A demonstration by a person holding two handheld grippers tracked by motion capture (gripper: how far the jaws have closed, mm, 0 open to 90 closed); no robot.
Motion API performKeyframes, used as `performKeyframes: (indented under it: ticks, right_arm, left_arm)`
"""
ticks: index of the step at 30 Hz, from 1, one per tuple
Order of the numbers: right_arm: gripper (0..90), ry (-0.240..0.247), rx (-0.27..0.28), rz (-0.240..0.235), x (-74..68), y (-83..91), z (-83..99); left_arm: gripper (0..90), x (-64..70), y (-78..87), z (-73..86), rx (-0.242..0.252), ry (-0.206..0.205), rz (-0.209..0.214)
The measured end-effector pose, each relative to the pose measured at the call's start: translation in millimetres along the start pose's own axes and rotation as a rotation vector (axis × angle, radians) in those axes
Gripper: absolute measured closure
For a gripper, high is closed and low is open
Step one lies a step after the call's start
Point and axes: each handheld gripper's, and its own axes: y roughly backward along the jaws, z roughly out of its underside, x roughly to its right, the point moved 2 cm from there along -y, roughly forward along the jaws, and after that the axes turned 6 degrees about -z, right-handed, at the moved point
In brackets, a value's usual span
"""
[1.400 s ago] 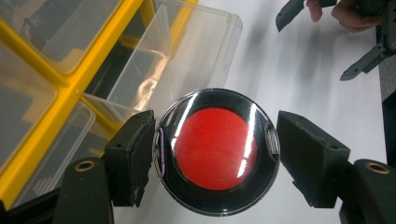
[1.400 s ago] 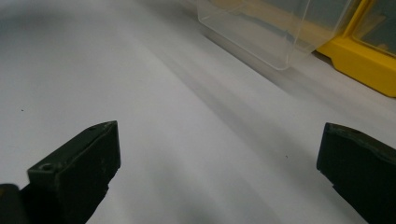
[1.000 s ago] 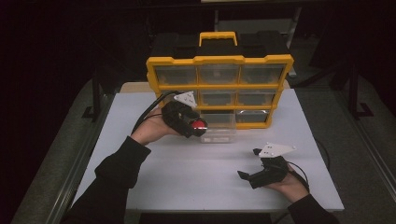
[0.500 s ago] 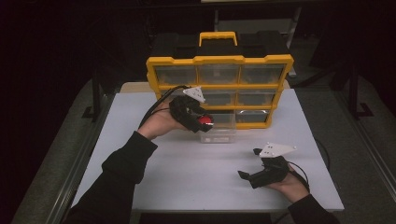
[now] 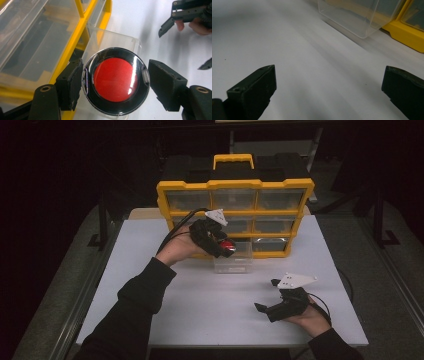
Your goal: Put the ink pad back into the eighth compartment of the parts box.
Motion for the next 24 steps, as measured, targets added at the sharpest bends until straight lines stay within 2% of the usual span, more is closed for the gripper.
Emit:
performKeyframes:
  ticks: [16, 24]
  right_arm:
    - [0.0, 0.004, 0.0, -0.004, -0.2, 0.1, 0.2]
    - [0.0, 0.005, 0.0, -0.008, -0.1, 0.0, 0.4]
  left_arm:
    - [29.3, -3.4, -27.5, -3.4, -0.048, 0.018, -0.012]
    - [29.2, -5.6, -32.5, -0.2, -0.064, 0.028, -0.006]
